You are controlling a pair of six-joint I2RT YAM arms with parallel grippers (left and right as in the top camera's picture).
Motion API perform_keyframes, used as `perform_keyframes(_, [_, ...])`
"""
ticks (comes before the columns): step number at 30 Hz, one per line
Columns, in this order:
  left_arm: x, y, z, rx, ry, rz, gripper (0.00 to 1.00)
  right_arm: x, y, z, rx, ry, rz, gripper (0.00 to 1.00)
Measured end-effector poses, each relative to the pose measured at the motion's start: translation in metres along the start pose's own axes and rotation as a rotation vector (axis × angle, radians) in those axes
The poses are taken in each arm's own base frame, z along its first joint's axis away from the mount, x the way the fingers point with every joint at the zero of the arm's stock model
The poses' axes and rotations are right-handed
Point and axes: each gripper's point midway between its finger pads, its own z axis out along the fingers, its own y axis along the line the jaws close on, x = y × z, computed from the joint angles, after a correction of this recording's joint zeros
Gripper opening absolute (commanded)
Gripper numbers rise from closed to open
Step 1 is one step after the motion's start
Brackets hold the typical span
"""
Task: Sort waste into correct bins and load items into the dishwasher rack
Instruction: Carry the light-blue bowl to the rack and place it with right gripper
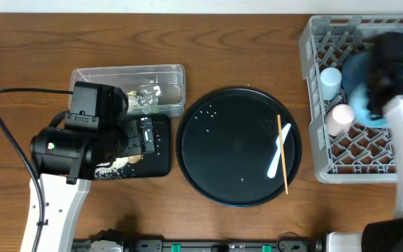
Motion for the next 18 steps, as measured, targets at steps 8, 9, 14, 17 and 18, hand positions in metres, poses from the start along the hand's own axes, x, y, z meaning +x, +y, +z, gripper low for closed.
perform_keyframes(8, [0.0, 0.0, 0.0, 0.0, 0.0, 0.0, 0.98, -0.01, -0.104, 0.072, 0.278, 0.061, 0.354, 0.01])
perform_keyframes(9, [0.0, 0.0, 0.0, 0.0, 0.0, 0.0, 0.98, -0.011, -0.112, 0.079, 0.301, 0.059, 0.392, 0.01])
perform_keyframes(14, [0.0, 0.0, 0.0, 0.0, 0.0, 0.0, 0.98, -0.015, -0.131, 0.108, 0.37, 0.059, 0.45, 0.01])
perform_keyframes(17, [0.0, 0.0, 0.0, 0.0, 0.0, 0.0, 0.98, -0.018, -0.131, 0.128, 0.395, 0.069, 0.436, 0.01])
perform_keyframes(18, [0.0, 0.0, 0.0, 0.0, 0.0, 0.0, 0.98, -0.019, -0.13, 0.136, 0.404, 0.071, 0.424, 0.01])
